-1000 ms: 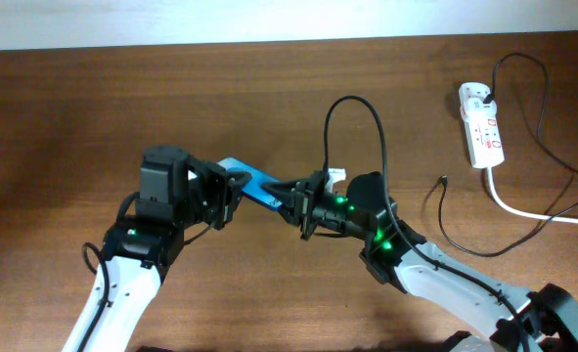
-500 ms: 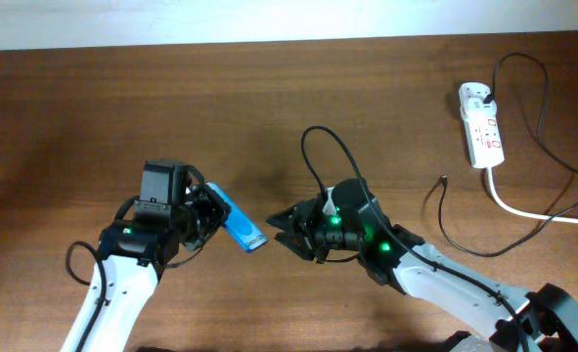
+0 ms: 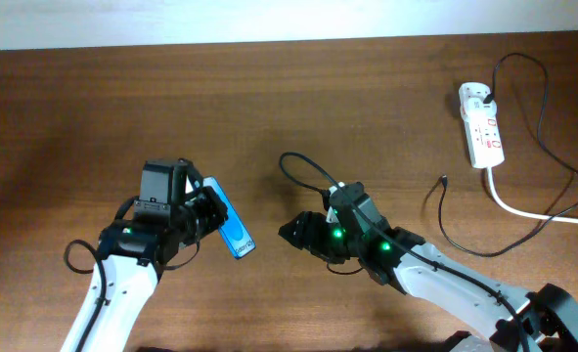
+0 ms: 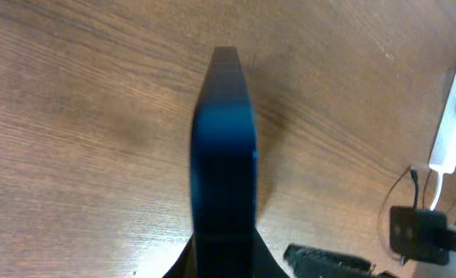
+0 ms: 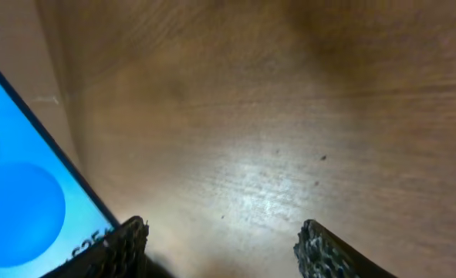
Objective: Plug charger to phone and switch on socket
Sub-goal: 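Open the right gripper and withdraw it from the phone, then move the right gripper toward the black cable near the power strip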
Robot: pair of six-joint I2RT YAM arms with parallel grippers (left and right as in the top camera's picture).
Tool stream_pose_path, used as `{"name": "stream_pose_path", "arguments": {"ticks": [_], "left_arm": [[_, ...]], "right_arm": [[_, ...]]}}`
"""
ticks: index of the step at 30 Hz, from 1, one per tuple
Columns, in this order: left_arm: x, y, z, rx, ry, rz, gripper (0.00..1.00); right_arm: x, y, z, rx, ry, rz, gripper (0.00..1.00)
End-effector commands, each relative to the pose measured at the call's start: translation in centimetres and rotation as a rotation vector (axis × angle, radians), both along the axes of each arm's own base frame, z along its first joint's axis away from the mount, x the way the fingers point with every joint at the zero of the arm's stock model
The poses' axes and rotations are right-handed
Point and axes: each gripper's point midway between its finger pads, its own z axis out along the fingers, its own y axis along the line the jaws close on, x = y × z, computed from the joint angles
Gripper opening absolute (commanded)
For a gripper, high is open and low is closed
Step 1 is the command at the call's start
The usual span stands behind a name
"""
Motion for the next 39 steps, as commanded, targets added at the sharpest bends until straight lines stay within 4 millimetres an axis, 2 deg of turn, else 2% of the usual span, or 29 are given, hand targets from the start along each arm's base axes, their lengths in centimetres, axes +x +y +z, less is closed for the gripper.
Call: {"name": "stream_pose_path", "arguments": {"ticks": [1,10,12,15,17,19,23,27,30,31,34,38,39], "left_arm": [[-0.3,-0.2,0.3,-0.003,-0.006,-0.034,0.00],[-0.2,-0.2,0.3,-0.004,-0.007,-0.034,0.00],[-0.4,-0.8,0.5,-0.028,-0.009,-0.069,0.00],[-0.6,-1.0,0.5,-0.025,-0.014,-0.097,0.00],[-0.7,-1.2,0.6,-0.039,-0.011,-0.105,0.00],[-0.8,-1.4,0.6,-0.046,-0.010,-0.110,0.00],[-0.8,-1.4,0.6,-0.046,-0.010,-0.110,0.00],[-0.8,-1.5,0.6,-0.053,-0.008,-0.114,0.00],[-0.9,-1.5,0.6,-0.055,-0.004,-0.115,0.00],[-0.9,-1.5,0.6,-0.055,-0.002,-0.115,0.00],[-1.0,-1.5,0.6,-0.055,-0.001,-0.115,0.00],[-1.2,-1.8,0.6,-0.071,0.009,-0.125,0.00],[-1.3,-2.0,0.6,-0.083,0.011,-0.133,0.00]], "right_arm": [[0.9,-0.6,0.0,-0.043,-0.071,0.002,0.65],[0.5,-0.9,-0.5,-0.062,-0.049,0.002,0.65],[0.7,-1.0,-0.5,-0.088,-0.101,0.039,0.60],[1.3,-1.3,-0.2,-0.120,-0.144,0.044,0.59],[1.8,-2.0,0.3,-0.173,-0.162,0.024,0.59],[2.1,-3.5,0.6,-0.290,-0.156,0.013,0.59],[2.8,-5.3,3.5,-0.463,-0.169,0.056,0.59],[3.8,-7.2,7.7,-0.589,-0.178,0.002,0.60],[3.8,-8.7,9.3,-0.666,-0.172,-0.023,0.60],[3.5,-10.0,10.0,-0.727,-0.161,-0.036,0.60],[2.7,-11.4,10.4,-0.796,-0.133,-0.037,0.60],[2.5,-11.6,10.7,-0.794,-0.135,-0.039,0.60],[2.4,-11.7,11.3,-0.781,-0.151,-0.046,0.60]]}}
